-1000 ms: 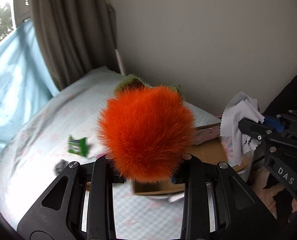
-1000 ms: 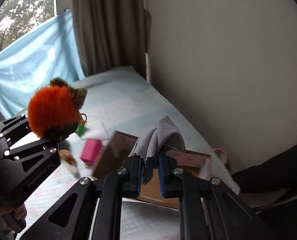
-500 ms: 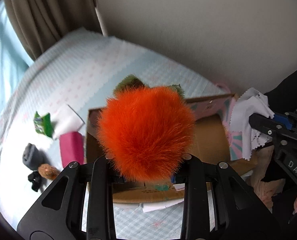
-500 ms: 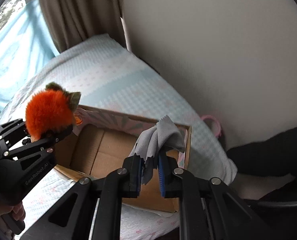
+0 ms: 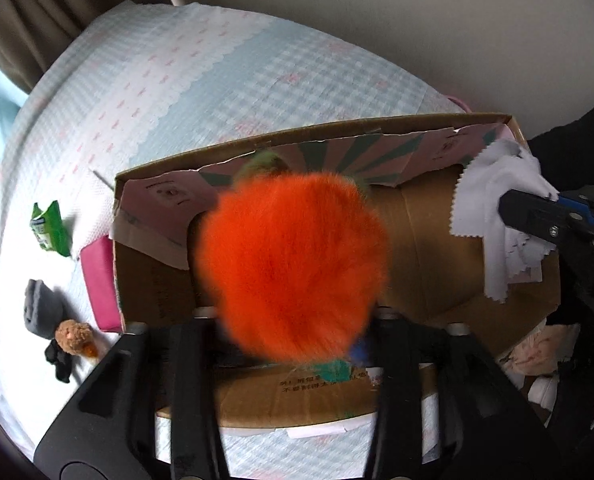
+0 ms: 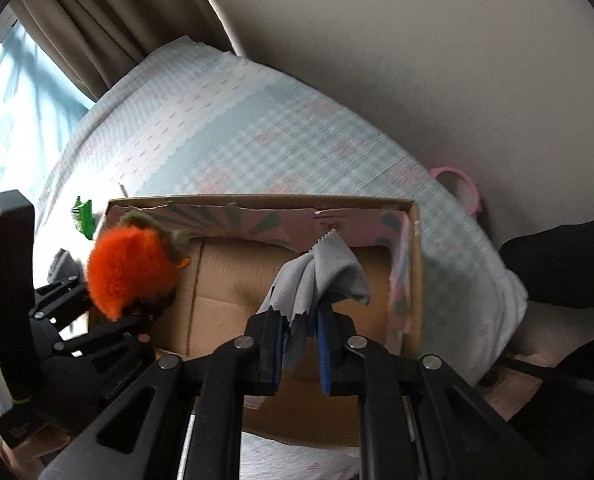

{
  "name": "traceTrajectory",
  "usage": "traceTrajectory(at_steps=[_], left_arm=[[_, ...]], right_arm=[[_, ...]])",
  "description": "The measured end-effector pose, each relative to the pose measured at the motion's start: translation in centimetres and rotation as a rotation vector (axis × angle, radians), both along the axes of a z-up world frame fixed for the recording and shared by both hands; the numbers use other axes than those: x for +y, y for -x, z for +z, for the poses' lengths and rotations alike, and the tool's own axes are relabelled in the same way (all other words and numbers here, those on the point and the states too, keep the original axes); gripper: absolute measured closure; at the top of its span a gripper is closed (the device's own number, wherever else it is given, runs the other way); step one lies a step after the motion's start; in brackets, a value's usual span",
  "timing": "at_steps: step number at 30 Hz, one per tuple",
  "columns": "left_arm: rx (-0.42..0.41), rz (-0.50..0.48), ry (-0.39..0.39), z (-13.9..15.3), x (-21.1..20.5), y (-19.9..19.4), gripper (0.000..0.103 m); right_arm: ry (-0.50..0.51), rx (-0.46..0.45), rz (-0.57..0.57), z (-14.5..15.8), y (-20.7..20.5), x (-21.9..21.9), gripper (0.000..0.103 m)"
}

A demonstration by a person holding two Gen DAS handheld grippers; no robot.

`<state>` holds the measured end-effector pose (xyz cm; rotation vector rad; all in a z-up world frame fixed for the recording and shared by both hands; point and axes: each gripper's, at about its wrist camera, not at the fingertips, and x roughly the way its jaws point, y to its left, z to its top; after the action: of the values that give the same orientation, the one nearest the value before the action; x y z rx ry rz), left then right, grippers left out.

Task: Organize soft objects
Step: 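Carry pompom and cloth to the box and open both tools inside, then lift both tools out of the box and move back over the bed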

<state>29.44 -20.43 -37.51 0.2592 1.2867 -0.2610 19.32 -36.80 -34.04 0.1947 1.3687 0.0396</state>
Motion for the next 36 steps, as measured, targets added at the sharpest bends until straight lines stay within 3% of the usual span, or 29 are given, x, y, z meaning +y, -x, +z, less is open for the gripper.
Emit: traceTrajectory(at_steps=[1, 2, 3, 4, 5, 12, 21, 30, 36], left_arm=[[-0.01, -0.002, -0.013, 0.2, 0.0, 0.1, 0.016], [-0.022, -0.003, -0.025, 0.3, 0.2, 0.1, 0.001], [-0.031, -0.007, -0.033, 0.5, 0.4, 0.3, 0.0], [-0.025, -0.01, -0.032, 0.3, 0.6, 0.3, 0.0], [-0.015, -0.013, -0.031, 0.3, 0.7, 0.3, 0.0], [-0.003, -0.021, -0.025, 0.3, 1.1, 0.6, 0.0], [-0.032, -0.004, -0.018, 2.4, 1.6, 1.2, 0.0], [-0.101, 0.036, 0.001, 7.3, 2.5, 3.0, 0.0], [-0.191, 0.078, 0.035, 13.3, 3.6, 5.4, 0.0]], right_arm=[[-0.014, 0.011, -0.01, -0.2, -0.1, -0.1, 0.089], [-0.012, 0.027, -0.023, -0.4, -0.3, -0.2, 0.077], [0.0, 0.039, -0.032, -0.7, -0.4, -0.2, 0.061], [0.002, 0.046, -0.036, -0.8, -0.4, -0.2, 0.012], [-0.012, 0.045, -0.044, -0.9, -0.3, -0.4, 0.0], [-0.02, 0.029, -0.059, -0.9, 0.7, -0.7, 0.0], [-0.012, -0.01, -0.051, 1.3, 1.1, -0.5, 0.0], [0.027, -0.105, -0.026, 6.7, 2.1, 0.0, 0.0], [0.041, -0.178, -0.023, 11.9, 3.5, 0.6, 0.0]])
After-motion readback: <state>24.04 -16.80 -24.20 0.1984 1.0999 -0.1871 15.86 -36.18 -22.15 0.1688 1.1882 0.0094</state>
